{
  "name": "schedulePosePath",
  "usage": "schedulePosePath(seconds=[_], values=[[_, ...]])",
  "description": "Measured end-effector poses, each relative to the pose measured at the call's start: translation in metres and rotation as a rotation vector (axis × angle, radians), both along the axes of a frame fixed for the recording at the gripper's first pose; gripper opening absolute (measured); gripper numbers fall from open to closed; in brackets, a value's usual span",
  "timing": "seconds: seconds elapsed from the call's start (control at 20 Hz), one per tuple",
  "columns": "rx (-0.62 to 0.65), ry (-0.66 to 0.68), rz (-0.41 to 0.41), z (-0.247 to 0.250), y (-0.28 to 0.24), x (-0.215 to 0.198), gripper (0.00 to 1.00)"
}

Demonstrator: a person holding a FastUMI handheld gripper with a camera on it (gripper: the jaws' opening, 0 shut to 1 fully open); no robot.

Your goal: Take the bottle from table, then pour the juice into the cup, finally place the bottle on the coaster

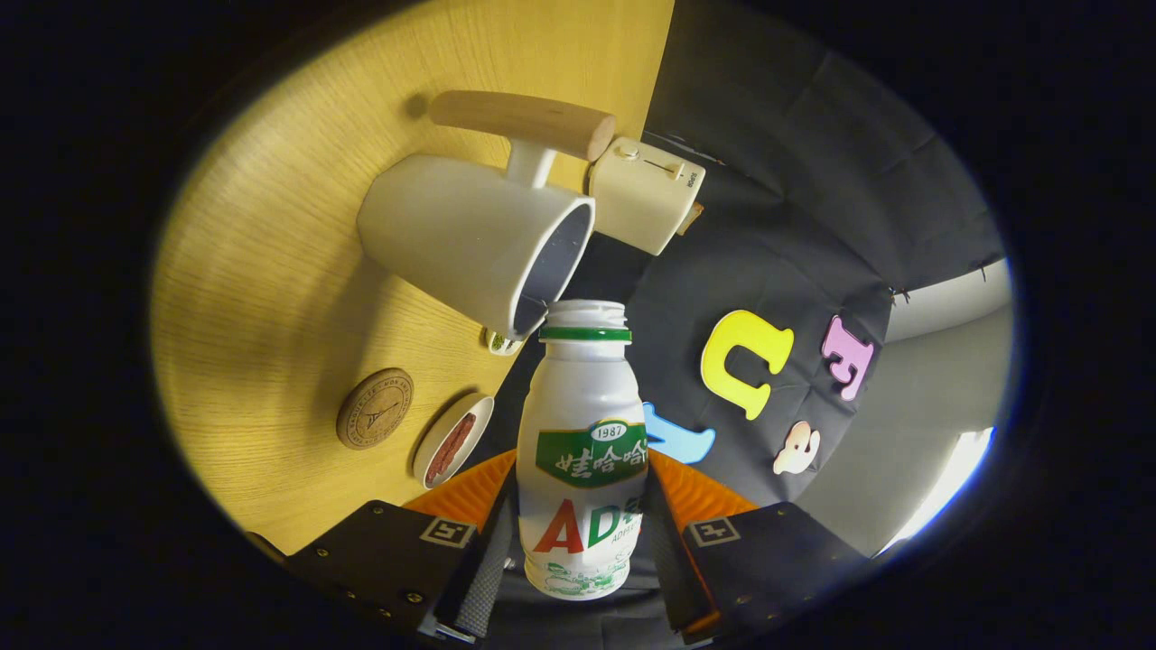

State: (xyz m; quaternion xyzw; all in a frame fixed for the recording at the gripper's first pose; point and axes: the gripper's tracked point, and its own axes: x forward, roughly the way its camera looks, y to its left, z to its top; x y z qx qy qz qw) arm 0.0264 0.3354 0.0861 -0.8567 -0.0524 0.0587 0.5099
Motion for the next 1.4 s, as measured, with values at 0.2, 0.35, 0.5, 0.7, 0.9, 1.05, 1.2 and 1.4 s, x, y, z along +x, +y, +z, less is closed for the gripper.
schedulePosePath(seconds=[0.2, 0.35, 0.5, 0.7, 0.9, 1.05, 1.2, 1.4], values=[[-0.008, 0.005, -0.007, -0.001, 0.0, -0.001, 0.71], [-0.01, 0.009, -0.012, -0.002, 0.0, -0.001, 0.71], [-0.008, 0.013, -0.015, -0.003, 0.0, -0.002, 0.71], [0.006, 0.02, -0.015, -0.004, 0.001, -0.003, 0.71], [0.073, 0.061, -0.018, -0.013, 0.001, -0.004, 0.71], [0.103, 0.053, -0.004, -0.013, 0.004, -0.006, 0.71], [0.165, 0.068, -0.009, -0.017, 0.001, -0.005, 0.71], [0.301, 0.088, -0.007, -0.019, 0.0, -0.006, 0.71]])
